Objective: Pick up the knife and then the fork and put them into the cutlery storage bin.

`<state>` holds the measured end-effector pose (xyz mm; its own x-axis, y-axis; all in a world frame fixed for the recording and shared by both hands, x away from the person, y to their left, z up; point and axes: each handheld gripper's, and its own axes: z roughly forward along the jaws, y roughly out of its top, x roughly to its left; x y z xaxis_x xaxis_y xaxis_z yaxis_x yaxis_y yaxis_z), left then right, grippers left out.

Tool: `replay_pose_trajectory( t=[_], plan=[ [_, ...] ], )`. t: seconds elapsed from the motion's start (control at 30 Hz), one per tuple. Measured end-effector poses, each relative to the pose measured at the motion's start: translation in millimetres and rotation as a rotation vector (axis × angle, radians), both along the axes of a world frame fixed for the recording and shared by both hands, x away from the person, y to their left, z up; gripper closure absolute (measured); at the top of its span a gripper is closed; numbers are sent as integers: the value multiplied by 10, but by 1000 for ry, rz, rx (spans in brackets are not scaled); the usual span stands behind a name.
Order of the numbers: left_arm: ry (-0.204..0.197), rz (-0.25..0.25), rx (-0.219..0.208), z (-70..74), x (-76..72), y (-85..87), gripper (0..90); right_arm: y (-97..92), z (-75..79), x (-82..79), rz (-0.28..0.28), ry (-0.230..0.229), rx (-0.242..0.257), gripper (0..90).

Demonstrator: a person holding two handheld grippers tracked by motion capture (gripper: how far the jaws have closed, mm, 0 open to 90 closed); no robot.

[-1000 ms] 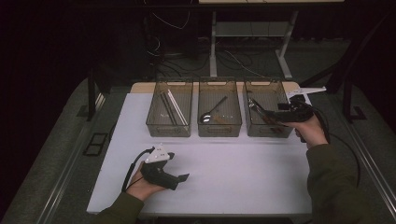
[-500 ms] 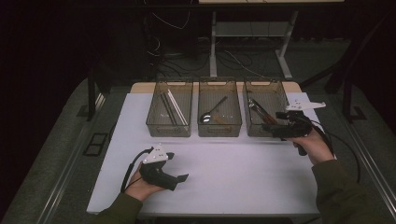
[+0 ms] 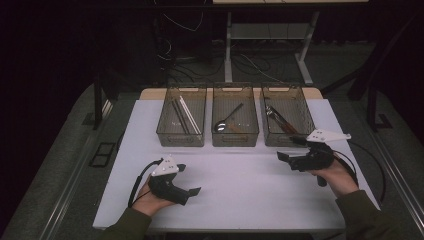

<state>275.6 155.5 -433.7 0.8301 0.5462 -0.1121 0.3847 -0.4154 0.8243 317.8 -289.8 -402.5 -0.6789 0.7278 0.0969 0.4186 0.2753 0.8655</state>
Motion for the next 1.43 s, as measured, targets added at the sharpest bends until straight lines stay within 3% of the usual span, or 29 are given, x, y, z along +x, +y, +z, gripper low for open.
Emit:
replay_pose_trajectory(
  t=[0.43, 0.57, 0.8, 1.07, 1.43],
  plan=[
    [4, 2, -12, 8, -5, 5, 34, 35, -269, -342, 38, 31, 11, 143],
    [5, 4, -16, 9, -4, 7, 34, 28, -299, -417, 50, 27, 25, 143],
    [8, 3, -20, 7, -2, 5, 33, 35, -365, -533, 76, 31, 7, 143],
    [10, -1, -17, 2, -9, -3, 33, 15, -436, -629, 88, 52, -20, 143],
    [8, -2, -16, 4, -11, -6, 33, -6, -436, -614, 86, 48, -9, 143]
  ],
)
